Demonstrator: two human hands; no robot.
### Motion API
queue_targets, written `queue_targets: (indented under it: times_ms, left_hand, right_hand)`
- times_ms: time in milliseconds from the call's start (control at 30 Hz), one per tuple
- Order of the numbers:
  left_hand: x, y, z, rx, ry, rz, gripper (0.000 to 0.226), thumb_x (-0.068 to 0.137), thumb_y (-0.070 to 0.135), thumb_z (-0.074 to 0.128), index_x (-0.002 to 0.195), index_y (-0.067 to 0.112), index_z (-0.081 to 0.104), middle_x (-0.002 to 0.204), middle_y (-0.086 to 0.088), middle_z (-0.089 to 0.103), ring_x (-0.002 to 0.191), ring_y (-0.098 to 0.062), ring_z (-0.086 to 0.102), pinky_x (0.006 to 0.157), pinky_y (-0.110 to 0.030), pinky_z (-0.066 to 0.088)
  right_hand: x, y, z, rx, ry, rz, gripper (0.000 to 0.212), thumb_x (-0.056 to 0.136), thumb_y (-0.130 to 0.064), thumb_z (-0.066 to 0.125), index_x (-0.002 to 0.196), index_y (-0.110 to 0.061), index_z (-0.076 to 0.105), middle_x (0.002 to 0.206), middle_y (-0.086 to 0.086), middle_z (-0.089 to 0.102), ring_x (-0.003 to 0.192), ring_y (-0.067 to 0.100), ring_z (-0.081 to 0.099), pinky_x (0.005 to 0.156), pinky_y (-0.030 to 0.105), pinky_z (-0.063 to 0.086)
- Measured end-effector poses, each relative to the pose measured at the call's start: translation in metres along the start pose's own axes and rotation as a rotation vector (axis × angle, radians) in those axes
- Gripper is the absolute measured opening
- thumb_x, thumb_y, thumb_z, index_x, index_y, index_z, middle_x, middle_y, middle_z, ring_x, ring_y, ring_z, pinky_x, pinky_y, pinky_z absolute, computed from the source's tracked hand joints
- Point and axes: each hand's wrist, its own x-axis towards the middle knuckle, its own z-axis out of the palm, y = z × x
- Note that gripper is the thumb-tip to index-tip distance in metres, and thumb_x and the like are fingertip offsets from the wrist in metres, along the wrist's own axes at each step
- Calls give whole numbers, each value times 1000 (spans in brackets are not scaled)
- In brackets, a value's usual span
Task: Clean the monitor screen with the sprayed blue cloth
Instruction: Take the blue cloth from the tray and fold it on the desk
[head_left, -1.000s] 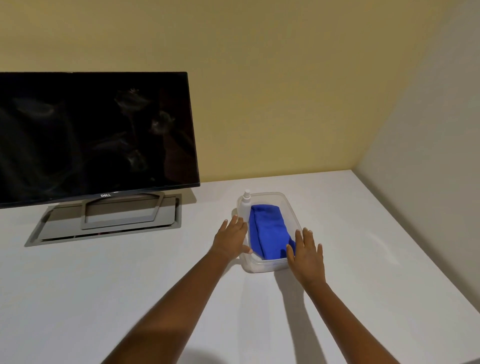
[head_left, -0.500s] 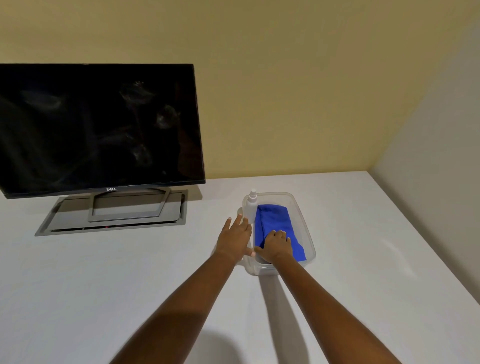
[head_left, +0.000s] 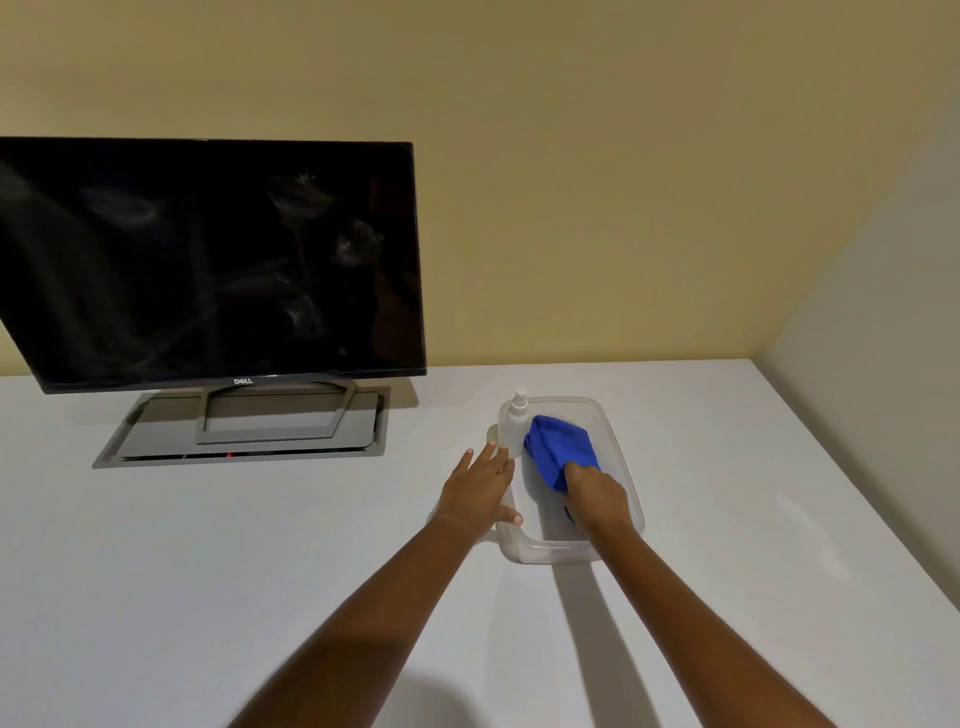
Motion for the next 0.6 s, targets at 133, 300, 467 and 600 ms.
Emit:
queue_targets:
  times_ms: [133, 300, 467, 600]
  left_hand:
    - [0, -1, -5, -124, 5, 13, 63, 91, 42, 47, 142, 8, 29, 157, -7, 14, 146, -22, 4, 119, -40, 4]
    - [2, 4, -20, -565, 21, -80, 55, 96, 45, 30, 124, 3, 53, 143, -12, 43, 145, -24, 14, 115, -42, 15]
    - [-2, 13, -48, -992, 130, -247, 56, 96, 50, 20, 92, 10, 58, 101, -12, 56, 95, -25, 50, 80, -29, 35]
    - [-6, 8, -66, -1509, 206, -306, 57, 92, 58, 27, 110, 11, 56, 105, -11, 63, 97, -23, 57, 83, -32, 45]
  right_hand:
    - [-11, 11, -25, 43, 139, 6, 15, 93, -11, 42, 105, -6, 51, 100, 12, 63, 78, 24, 54, 62, 28, 34]
    - [-29, 13, -57, 186, 278, 49, 17, 93, -10, 40, 99, -3, 55, 91, 14, 66, 72, 27, 53, 60, 29, 36]
    - [-62, -7, -78, 257, 438, 16, 15, 90, -8, 42, 97, -5, 55, 85, 11, 65, 67, 30, 49, 57, 30, 30]
    - [-89, -36, -78, 343, 530, -90, 15, 90, -10, 45, 102, -10, 55, 80, 7, 61, 66, 30, 51, 57, 34, 38]
